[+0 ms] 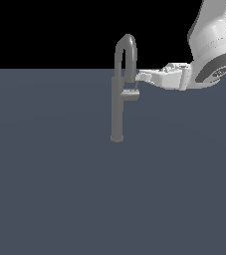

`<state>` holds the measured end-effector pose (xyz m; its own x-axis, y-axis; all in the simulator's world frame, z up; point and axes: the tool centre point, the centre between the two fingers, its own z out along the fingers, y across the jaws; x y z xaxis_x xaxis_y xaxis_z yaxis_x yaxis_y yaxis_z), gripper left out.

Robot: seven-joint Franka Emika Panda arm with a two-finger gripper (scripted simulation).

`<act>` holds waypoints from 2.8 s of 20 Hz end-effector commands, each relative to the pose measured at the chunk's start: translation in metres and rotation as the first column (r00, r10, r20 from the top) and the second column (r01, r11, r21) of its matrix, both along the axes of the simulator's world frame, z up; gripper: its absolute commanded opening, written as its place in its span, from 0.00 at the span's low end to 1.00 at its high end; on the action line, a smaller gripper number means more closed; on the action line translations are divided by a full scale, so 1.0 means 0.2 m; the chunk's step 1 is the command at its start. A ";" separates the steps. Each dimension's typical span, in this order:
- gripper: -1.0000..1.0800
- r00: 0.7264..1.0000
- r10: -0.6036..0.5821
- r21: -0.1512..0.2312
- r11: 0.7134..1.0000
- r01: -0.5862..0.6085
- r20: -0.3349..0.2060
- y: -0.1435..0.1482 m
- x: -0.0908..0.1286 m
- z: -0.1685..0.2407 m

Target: Turn on the faucet by rotating a designated handle.

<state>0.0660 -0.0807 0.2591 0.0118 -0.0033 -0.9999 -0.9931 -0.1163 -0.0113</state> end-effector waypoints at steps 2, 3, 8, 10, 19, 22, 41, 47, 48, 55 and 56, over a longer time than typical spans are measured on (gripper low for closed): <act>0.00 1.000 0.003 0.002 1.000 -0.003 -0.004 -0.01 -0.04 -0.03; 0.00 1.000 0.003 0.002 1.000 -0.003 -0.005 -0.01 -0.06 -0.03; 0.00 1.000 0.005 0.003 1.000 -0.005 -0.007 -0.02 -0.13 -0.07; 0.00 1.000 0.006 0.003 1.000 -0.006 -0.008 -0.02 -0.16 -0.09; 0.00 1.000 0.007 0.003 1.000 -0.007 -0.008 -0.03 -0.23 -0.22; 0.00 1.000 0.007 0.000 1.000 -0.007 0.019 -0.02 -0.20 -0.16; 0.00 1.000 0.007 0.003 1.000 -0.007 -0.005 -0.02 -0.17 -0.51; 0.00 0.999 0.019 0.005 1.000 -0.019 0.032 -0.01 -0.10 -0.41; 0.00 0.999 0.018 0.005 1.000 -0.018 0.029 -0.01 -0.09 -0.43; 0.00 1.000 0.010 0.004 1.000 -0.010 0.004 -0.01 -0.05 -0.55; 0.00 1.000 0.010 0.004 1.000 -0.010 0.001 -0.01 -0.05 -0.57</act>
